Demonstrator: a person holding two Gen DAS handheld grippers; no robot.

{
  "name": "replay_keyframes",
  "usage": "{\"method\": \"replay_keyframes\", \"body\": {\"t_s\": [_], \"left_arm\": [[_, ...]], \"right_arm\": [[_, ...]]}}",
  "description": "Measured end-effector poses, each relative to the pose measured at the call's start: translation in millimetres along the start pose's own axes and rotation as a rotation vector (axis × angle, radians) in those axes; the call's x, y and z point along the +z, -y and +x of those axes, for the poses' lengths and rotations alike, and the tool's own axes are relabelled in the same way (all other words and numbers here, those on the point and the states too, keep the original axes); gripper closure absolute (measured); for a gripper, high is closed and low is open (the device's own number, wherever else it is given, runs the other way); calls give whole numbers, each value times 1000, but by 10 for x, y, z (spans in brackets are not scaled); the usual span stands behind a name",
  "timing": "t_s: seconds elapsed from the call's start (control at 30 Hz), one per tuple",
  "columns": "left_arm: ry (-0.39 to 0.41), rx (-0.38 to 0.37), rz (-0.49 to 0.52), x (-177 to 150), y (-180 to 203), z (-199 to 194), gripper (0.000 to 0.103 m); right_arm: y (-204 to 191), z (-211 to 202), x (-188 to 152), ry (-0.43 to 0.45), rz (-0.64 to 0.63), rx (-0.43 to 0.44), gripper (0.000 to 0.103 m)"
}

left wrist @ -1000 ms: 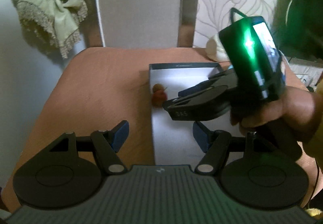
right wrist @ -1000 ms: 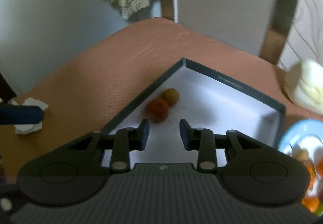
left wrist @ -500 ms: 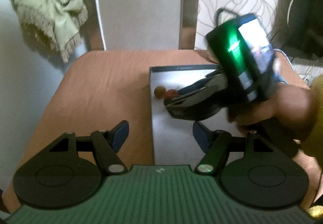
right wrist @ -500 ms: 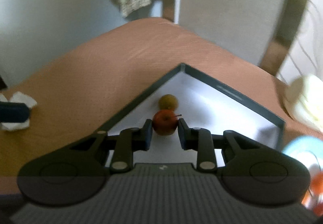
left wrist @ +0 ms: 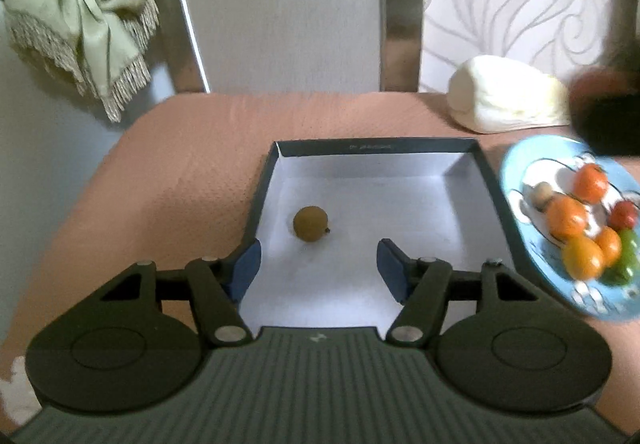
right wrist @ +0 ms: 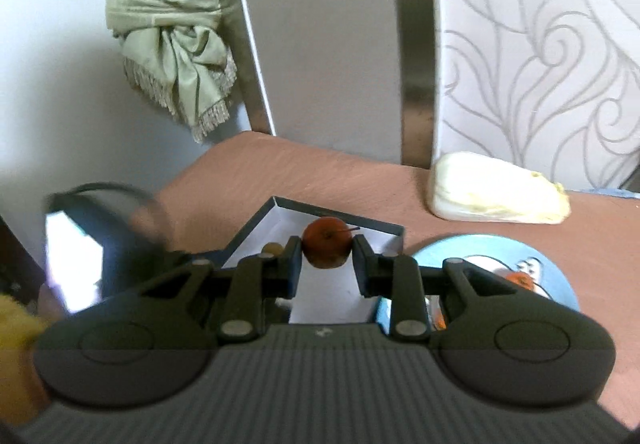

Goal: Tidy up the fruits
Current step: 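Lift the red fruit with the right tool while the left tool grasps the brown round fruit, then carry the brown fruit onto the blue plate and open the left tool while the right holds the red fruit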

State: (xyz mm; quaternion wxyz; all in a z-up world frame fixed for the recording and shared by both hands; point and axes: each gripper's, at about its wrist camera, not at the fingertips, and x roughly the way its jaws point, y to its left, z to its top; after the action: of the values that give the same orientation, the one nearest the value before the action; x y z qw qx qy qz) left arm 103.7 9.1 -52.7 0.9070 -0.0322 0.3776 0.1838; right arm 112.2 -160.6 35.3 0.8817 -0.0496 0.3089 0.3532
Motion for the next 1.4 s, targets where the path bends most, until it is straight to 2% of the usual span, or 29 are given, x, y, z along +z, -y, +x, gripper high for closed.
{"method": "replay_keyframes", "body": {"t_s": [0.07, 0.13, 0.17, 0.2, 0.27, 0.33, 0.37, 0.57, 0.87, 1.07, 1.4], "left_arm": [[-29, 2, -21, 63, -16, 184, 35], [-49, 3, -20, 90, -37, 319, 45], [-64, -3, -22, 102, -43, 375, 46], [-62, -9, -31, 110, -57, 411, 46], [-54, -13, -29, 133, -59, 448, 54], [-52, -32, -34, 141, -60, 454, 72], [-51, -43, -31, 142, -57, 459, 76], [-51, -90, -49, 120, -160, 396, 76], [0, -208, -47, 167, -329, -54, 76], [28, -251, 4, 241, -172, -317, 76], [67, -330, 91, 340, 300, -575, 76]], "right_arm": [[6, -87, -27, 2, 2, -8, 73], [11, -160, -64, 2, 5, -15, 73], [13, -192, -78, 3, 8, -18, 73], [14, -217, -90, 3, 13, -19, 73], [-1, -260, -107, 3, 19, -25, 73], [-19, -303, -117, 6, 27, -34, 73], [-21, -334, -128, 9, 32, -38, 73], [-37, -465, -234, 17, 70, -67, 73], [-64, -547, -505, 14, 147, -102, 73], [-77, -634, -644, 22, 176, -118, 73], [-98, -869, -751, 39, 204, -153, 73]]}}
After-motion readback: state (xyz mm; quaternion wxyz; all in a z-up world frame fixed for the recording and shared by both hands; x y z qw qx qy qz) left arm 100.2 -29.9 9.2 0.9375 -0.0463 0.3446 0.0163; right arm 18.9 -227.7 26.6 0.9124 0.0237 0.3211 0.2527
